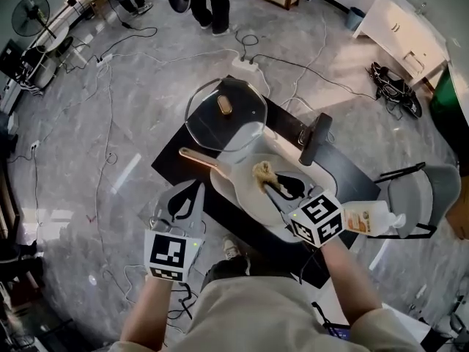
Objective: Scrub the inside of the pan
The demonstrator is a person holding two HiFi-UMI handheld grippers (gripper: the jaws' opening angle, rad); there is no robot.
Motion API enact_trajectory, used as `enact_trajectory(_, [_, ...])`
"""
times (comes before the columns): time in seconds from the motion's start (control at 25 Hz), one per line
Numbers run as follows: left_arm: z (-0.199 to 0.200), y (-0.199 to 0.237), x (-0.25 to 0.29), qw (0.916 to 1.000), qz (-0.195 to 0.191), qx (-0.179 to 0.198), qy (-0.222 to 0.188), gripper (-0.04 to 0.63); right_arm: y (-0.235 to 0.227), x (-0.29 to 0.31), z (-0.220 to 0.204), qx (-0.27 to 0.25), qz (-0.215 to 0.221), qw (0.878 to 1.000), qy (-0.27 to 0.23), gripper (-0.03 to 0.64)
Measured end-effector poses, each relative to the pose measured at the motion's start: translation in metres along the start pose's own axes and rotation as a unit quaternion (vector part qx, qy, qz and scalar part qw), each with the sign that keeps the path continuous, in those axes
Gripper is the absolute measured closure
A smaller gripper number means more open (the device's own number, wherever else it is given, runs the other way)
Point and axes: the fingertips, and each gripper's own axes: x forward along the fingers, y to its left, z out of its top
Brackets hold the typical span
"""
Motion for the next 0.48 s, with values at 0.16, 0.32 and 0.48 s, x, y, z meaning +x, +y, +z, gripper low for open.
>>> enact_trajectory(0.16, [-0.017, -0.005, 0.019, 0.9997, -0.010, -0.002, 0.022, 0.594, -0.002, 0.024, -0.032, -0.006, 0.026, 0.999, 0.043, 0.520])
enact_trajectory(0.32, [-0.043, -0.010, 0.034, 0.9986, -0.020, -0.015, 0.046, 0.594, 0.001, 0.046, -0.065, -0.020, 0.058, 0.994, 0.088, 0.520])
enact_trajectory(0.48, [-0.067, -0.017, 0.047, 0.9969, -0.029, -0.024, 0.069, 0.594, 0.004, 0.062, -0.095, -0.025, 0.085, 0.988, 0.125, 0.520])
